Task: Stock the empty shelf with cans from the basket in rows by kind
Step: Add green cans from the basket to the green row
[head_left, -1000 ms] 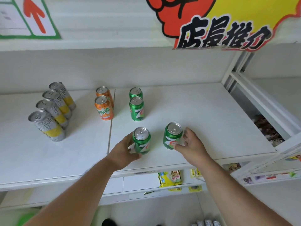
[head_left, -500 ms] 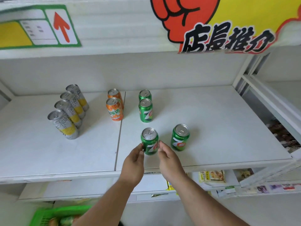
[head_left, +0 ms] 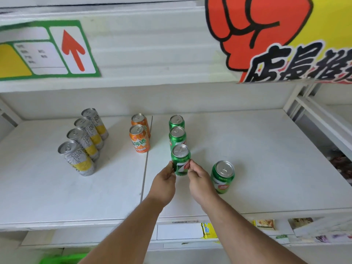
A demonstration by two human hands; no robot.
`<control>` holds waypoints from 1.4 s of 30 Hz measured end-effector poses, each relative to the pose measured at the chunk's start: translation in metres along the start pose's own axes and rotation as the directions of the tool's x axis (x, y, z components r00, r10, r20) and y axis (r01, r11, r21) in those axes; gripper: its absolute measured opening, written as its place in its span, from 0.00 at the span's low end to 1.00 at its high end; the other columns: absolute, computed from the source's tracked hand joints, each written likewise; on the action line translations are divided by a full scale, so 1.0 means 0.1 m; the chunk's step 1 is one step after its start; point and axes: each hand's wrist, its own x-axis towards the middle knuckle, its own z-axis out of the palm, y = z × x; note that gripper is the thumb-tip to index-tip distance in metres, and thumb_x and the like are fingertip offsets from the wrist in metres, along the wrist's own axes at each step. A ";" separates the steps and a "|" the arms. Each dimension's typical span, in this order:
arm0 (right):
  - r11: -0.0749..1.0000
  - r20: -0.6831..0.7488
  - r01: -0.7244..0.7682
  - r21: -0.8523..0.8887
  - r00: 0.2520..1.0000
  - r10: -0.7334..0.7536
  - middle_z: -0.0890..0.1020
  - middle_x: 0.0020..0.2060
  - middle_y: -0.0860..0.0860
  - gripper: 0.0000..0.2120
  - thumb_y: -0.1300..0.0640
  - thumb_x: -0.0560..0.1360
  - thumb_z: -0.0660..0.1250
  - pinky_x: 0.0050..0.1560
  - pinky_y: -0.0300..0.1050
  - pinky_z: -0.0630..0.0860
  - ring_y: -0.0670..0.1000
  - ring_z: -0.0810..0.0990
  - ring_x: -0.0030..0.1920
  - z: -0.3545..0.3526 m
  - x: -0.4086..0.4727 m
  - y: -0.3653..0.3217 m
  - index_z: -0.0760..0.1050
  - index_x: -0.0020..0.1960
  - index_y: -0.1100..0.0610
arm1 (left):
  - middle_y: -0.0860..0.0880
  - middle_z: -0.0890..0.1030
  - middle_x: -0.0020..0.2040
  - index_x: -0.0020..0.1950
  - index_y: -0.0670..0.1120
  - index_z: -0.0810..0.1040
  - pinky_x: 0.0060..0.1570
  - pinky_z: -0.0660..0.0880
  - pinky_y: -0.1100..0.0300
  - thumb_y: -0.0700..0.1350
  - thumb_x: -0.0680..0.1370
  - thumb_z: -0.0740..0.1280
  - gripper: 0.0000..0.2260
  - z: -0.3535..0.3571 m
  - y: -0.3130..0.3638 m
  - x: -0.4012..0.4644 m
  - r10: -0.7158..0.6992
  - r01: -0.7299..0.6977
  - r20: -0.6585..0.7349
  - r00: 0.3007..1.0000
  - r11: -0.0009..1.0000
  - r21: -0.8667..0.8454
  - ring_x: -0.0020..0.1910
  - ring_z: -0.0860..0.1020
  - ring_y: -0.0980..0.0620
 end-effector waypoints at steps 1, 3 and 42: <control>1.000 -0.003 -0.002 -0.005 1.000 0.002 0.82 0.61 0.41 0.19 0.57 0.85 0.56 0.55 0.37 0.72 0.44 0.78 0.56 0.02 0.05 -0.02 0.76 0.72 0.45 | 0.54 0.77 0.69 0.77 0.51 0.69 0.75 0.66 0.52 0.35 0.82 0.56 0.24 -0.01 0.02 0.05 -0.001 0.001 -0.003 1.000 1.000 0.002 0.70 0.74 0.50; 1.000 -0.004 0.000 -0.030 1.000 0.000 0.81 0.57 0.42 0.18 0.57 0.85 0.56 0.48 0.36 0.71 0.46 0.76 0.52 0.04 0.12 -0.05 0.77 0.70 0.46 | 0.52 0.77 0.70 0.78 0.50 0.68 0.75 0.66 0.52 0.35 0.82 0.56 0.24 -0.02 0.05 0.15 -0.004 0.004 -0.015 1.000 1.000 0.006 0.70 0.74 0.48; 0.970 -0.487 0.042 0.238 0.870 0.082 0.87 0.46 0.45 0.06 0.55 0.77 0.67 0.62 0.57 0.80 0.51 0.85 0.53 -0.88 -0.99 0.23 0.82 0.51 0.49 | 0.55 0.71 0.74 0.79 0.50 0.66 0.66 0.63 0.67 0.42 0.84 0.61 0.22 0.54 -0.05 -0.45 -0.003 0.003 0.152 0.988 1.000 0.003 0.71 0.70 0.59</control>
